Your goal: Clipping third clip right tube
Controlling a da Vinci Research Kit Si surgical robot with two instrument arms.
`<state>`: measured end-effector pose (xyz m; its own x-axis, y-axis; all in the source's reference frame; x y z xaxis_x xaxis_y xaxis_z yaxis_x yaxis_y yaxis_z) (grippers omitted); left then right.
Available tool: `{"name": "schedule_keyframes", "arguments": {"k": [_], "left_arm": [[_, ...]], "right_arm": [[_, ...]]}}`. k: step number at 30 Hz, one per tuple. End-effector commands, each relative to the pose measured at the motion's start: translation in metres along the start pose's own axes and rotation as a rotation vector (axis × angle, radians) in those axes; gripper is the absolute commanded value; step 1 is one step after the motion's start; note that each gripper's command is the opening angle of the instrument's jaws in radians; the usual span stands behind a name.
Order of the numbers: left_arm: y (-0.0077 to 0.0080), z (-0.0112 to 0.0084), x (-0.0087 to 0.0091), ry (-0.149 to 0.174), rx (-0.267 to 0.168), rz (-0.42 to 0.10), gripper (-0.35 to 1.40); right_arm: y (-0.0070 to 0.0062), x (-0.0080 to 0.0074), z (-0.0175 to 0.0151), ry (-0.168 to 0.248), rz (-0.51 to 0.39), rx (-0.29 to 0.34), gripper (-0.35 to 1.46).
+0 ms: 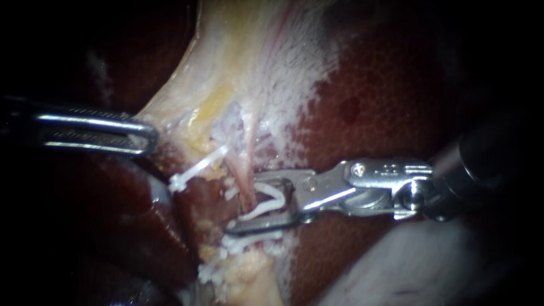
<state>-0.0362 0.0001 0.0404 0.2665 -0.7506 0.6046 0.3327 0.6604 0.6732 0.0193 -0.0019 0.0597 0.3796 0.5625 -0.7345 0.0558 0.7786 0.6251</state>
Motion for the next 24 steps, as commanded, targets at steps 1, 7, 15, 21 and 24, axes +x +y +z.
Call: {"name": "schedule_keyframes", "arguments": {"k": [1, 7, 15, 21, 24], "left_arm": [[0.0000, 0.0000, 0.0000, 0.000, 0.000, 0.000, -0.35], [0.0000, 0.0000, 0.0000, 0.000, 0.000, 0.000, -0.35], [0.0000, 0.0000, 0.0000, 0.000, 0.000, 0.000, -0.35], [0.0000, 0.0000, 0.0000, 0.000, 0.000, 0.000, -0.35], [0.0000, 0.0000, 0.0000, 0.000, 0.000, 0.000, -0.35]], "right_arm": [[0.0000, -0.0001, -0.0001, 0.002, -0.002, -0.007, 0.06], [-0.0002, -0.0004, -0.0007, 0.009, 0.020, -0.029, -0.21], [-0.0003, -0.0005, -0.0008, 0.009, 0.026, -0.029, -0.31], [-0.0003, -0.0005, -0.0008, 0.009, 0.025, -0.028, -0.31], [-0.0003, -0.0006, -0.0008, 0.009, 0.025, -0.028, -0.31]]}}
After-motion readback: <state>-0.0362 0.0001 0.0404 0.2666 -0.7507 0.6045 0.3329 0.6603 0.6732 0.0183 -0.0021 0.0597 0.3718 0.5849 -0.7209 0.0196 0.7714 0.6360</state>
